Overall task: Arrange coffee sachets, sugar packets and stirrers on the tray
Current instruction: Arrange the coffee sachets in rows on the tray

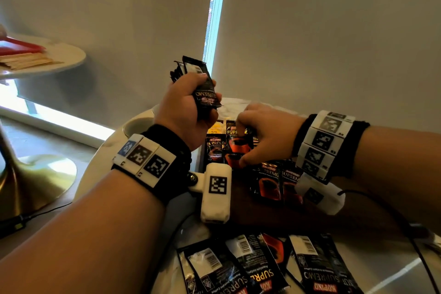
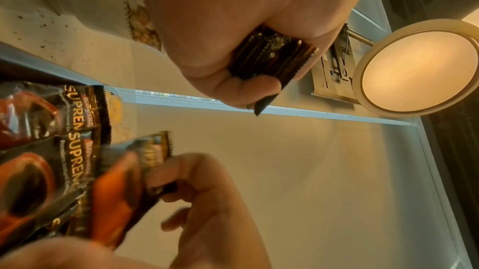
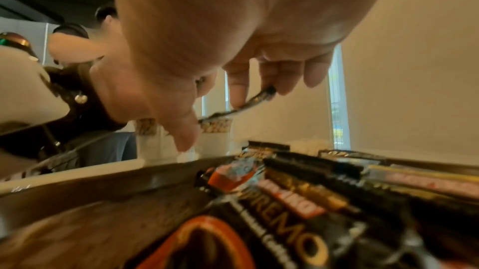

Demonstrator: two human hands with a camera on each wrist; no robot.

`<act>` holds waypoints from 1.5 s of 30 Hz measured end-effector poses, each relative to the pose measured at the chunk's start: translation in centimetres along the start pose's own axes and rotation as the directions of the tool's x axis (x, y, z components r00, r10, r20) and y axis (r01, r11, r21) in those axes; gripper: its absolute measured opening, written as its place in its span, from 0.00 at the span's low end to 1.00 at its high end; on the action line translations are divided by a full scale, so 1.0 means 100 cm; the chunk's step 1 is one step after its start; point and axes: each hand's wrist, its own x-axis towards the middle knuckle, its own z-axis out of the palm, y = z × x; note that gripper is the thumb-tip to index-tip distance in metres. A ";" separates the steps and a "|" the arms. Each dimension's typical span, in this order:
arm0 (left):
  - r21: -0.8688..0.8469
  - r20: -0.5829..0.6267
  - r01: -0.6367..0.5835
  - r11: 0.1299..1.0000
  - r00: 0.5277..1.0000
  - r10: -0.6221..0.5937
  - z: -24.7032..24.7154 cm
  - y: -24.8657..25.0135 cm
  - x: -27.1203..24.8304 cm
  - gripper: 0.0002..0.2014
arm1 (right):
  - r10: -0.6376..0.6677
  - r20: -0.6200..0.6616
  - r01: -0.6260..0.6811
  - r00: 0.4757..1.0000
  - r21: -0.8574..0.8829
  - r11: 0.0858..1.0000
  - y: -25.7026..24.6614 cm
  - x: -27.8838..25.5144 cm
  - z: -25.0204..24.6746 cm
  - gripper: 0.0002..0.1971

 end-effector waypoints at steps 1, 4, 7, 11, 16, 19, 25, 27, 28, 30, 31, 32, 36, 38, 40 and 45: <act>0.011 0.008 0.004 1.000 1.000 -0.005 0.000 -0.001 -0.001 0.12 | -0.004 0.032 0.005 0.999 -0.029 1.000 -0.004 0.003 0.003 0.29; 0.037 0.037 0.006 0.999 0.999 -0.007 0.003 -0.002 -0.003 0.17 | -0.018 0.089 0.027 0.996 -0.094 0.995 -0.015 0.016 0.011 0.30; 0.029 0.038 0.005 1.000 0.999 -0.006 0.004 -0.003 -0.002 0.20 | -0.033 0.104 0.045 0.994 -0.114 0.992 -0.021 0.027 0.017 0.30; 0.036 0.008 -0.009 0.999 1.000 0.008 0.003 -0.003 -0.002 0.22 | -0.029 0.152 0.046 0.988 -0.105 0.993 -0.026 0.037 0.023 0.28; 0.043 0.003 0.003 0.999 1.000 -0.003 0.002 -0.003 0.000 0.23 | -0.044 0.178 0.062 0.983 -0.098 0.993 -0.028 0.039 0.027 0.25; 0.041 0.001 0.009 0.999 1.000 -0.009 0.002 -0.004 0.001 0.24 | -0.064 0.172 0.078 0.983 -0.074 0.994 -0.029 0.039 0.026 0.24; 0.053 0.026 0.037 0.998 0.999 -0.038 0.001 -0.004 0.001 0.15 | -0.064 0.163 0.075 0.985 -0.062 0.995 -0.026 0.038 0.028 0.24; 0.058 0.026 0.036 0.998 0.999 -0.038 0.000 -0.004 0.002 0.14 | -0.058 0.156 0.070 0.986 -0.075 0.995 -0.026 0.036 0.027 0.24; 0.055 0.028 0.036 0.998 0.999 -0.038 0.000 -0.003 0.001 0.13 | -0.055 0.154 0.068 0.987 -0.081 0.994 -0.025 0.035 0.026 0.25; 0.046 0.033 0.043 0.998 0.998 -0.044 0.001 -0.003 0.001 0.13 | -0.051 0.132 0.061 0.990 -0.073 0.995 -0.024 0.033 0.023 0.25; 0.042 0.033 0.048 0.998 0.998 -0.049 0.001 -0.004 0.001 0.14 | -0.052 0.117 0.060 0.992 -0.064 0.996 -0.023 0.032 0.021 0.25; 0.042 0.035 0.054 0.998 0.998 -0.056 0.001 -0.004 0.001 0.15 | -0.050 0.105 0.056 0.993 -0.059 0.997 -0.022 0.031 0.019 0.25; 0.048 0.064 0.085 0.995 0.994 -0.088 0.000 -0.005 -0.001 0.20 | -0.011 0.078 0.013 0.997 -0.027 1.000 -0.011 0.028 0.011 0.24; 0.049 0.082 0.093 0.994 0.992 -0.097 0.001 -0.005 -0.002 0.19 | 0.010 0.062 -0.009 0.998 -0.005 1.000 -0.005 0.024 0.008 0.23; 0.061 0.084 0.087 0.994 0.992 -0.092 0.000 -0.006 -0.001 0.20 | 0.027 0.060 -0.028 0.998 0.015 1.000 -0.001 0.020 0.006 0.21; 0.133 0.086 0.099 0.986 0.990 -0.111 -0.002 -0.010 0.002 0.17 | 0.042 -0.013 -0.042 0.999 0.052 0.998 0.006 0.010 0.000 0.18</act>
